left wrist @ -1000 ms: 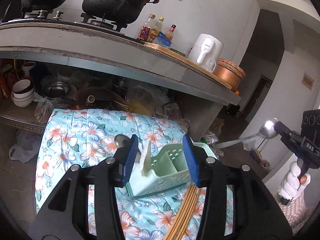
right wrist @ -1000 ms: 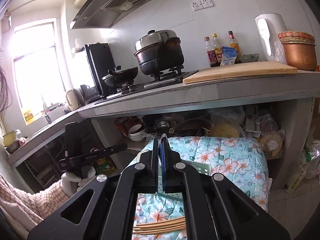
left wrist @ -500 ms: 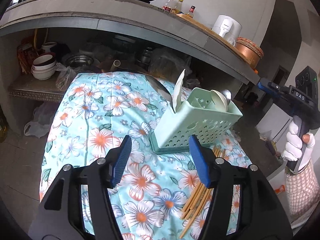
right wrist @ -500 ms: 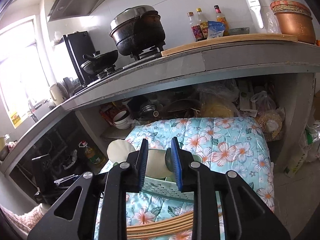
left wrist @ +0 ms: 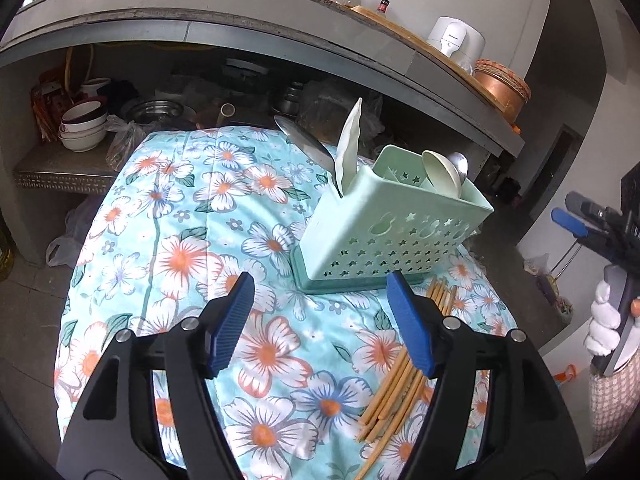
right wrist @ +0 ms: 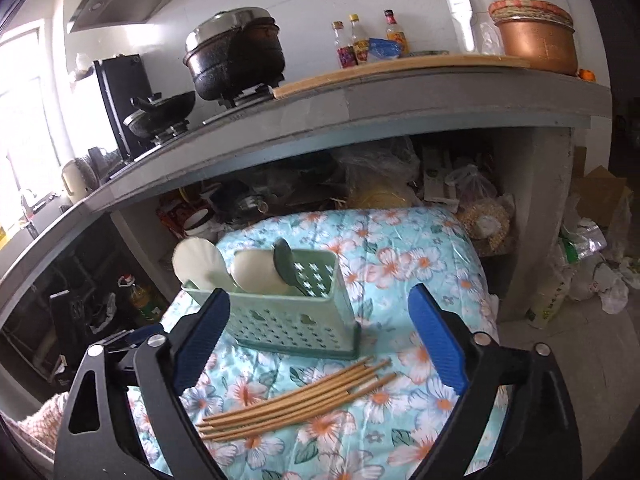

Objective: Organize utensils
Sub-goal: 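Move both grippers down to the bamboo chopstick bundle beside the holder, then grasp one bamboo chopstick with the right gripper and pull it from the bundle, then grasp a second chopstick with the left gripper while the right gripper holds its chopstick, then lift both chopsticks upright above the green holder with both grippers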

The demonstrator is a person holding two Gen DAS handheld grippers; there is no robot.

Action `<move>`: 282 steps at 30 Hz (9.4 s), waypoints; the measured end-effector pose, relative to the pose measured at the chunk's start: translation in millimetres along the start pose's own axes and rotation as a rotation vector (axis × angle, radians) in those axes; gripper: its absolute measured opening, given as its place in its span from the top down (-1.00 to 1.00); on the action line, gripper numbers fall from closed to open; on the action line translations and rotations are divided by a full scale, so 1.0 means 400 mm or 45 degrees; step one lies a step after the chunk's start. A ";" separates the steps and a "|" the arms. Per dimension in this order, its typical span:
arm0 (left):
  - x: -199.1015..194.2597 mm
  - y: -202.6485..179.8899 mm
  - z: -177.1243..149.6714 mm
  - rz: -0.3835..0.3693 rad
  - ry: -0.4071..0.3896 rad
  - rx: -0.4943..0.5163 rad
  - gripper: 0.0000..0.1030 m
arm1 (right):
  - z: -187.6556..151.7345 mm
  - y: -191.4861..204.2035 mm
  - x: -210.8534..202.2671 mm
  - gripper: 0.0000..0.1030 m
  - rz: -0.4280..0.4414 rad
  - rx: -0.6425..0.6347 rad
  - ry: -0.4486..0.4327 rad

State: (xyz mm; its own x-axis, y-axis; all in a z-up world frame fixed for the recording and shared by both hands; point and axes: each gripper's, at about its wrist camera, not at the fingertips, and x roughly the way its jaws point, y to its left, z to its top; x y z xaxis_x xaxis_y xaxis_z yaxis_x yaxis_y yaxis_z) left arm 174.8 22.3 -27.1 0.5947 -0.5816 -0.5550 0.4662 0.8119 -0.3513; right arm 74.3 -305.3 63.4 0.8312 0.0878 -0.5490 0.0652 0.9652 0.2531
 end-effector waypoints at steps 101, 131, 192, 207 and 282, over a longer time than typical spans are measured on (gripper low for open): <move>0.171 0.056 -0.115 -0.098 0.301 -0.186 -0.84 | -0.417 -0.201 0.274 0.83 0.577 1.141 0.658; 0.169 0.046 -0.117 -0.079 0.300 -0.137 -0.84 | -0.355 -0.243 0.202 0.41 0.149 1.147 0.513; 0.181 -0.370 -0.283 0.045 0.260 1.241 0.91 | -0.392 -0.201 0.124 0.73 0.050 0.817 0.517; 0.161 -0.332 -0.236 -0.228 0.453 0.754 0.91 | -0.381 -0.186 0.124 0.72 0.100 0.734 0.617; -0.003 -0.367 0.219 -0.521 -0.122 0.189 0.89 | -0.063 -0.052 -0.078 0.87 0.105 0.381 0.026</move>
State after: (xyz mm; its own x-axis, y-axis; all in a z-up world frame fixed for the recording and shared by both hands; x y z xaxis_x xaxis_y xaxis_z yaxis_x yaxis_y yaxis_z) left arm 163.0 -100.5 91.2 0.3968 -0.8611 -0.3179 0.7607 0.5023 -0.4111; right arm 33.0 -321.7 55.2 0.8294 0.1703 -0.5321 0.1606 0.8396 0.5189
